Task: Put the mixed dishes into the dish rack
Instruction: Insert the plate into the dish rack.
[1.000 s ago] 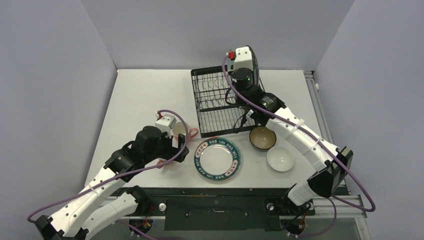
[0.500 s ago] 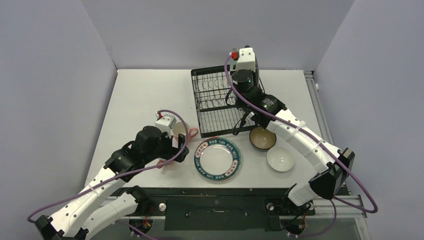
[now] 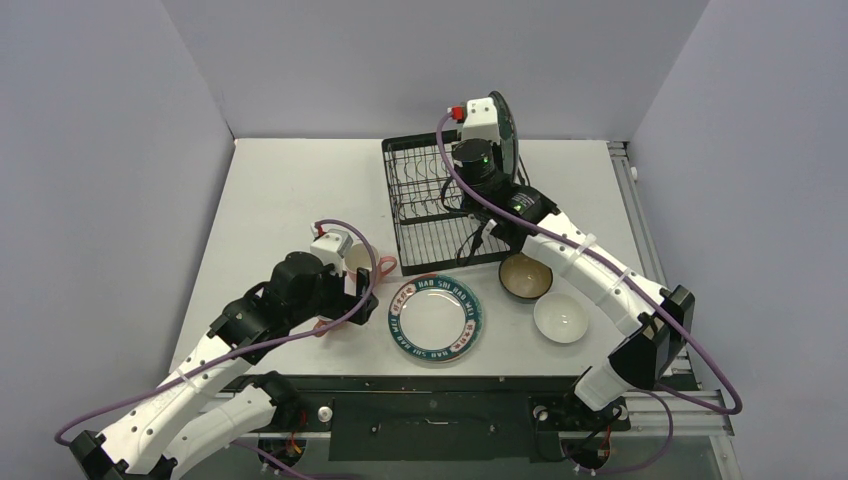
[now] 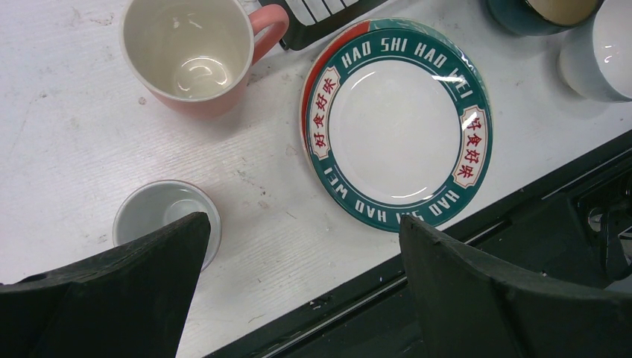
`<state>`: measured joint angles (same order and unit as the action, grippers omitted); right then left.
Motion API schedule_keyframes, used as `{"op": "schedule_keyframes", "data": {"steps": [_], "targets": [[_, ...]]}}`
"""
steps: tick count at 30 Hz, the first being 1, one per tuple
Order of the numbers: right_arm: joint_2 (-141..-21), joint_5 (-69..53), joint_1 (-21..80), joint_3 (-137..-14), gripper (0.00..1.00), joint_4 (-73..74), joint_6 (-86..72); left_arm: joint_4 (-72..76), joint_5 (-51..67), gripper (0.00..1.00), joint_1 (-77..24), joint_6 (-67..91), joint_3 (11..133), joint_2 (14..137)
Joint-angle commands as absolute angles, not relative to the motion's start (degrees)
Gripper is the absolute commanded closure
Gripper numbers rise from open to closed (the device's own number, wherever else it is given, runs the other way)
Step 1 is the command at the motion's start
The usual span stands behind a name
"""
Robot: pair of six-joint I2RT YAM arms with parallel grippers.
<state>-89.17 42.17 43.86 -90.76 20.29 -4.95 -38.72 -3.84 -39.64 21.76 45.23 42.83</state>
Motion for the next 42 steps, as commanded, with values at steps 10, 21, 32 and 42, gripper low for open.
{"op": "schedule_keyframes", "data": {"steps": [10, 21, 32, 42], "targets": [[-90.3, 43.8, 43.6, -95.0, 1.00, 19.3, -4.1, -36.2, -3.4, 0.04, -39.2, 20.7, 45.1, 42.3], [-90.5, 44.5, 44.4, -96.1, 0.67, 20.5, -4.5, -36.2, -3.3, 0.04, -39.2, 20.7, 45.2, 42.5], [-88.1, 46.0, 46.5, -97.7, 0.55, 20.8, -4.6, -36.2, -3.4, 0.04, -39.2, 20.8, 45.1, 42.8], [-83.8, 45.1, 48.7, -97.8, 0.52, 22.8, -5.6, -36.2, -2.9, 0.04, -38.5, 21.1, 45.0, 42.6]]}}
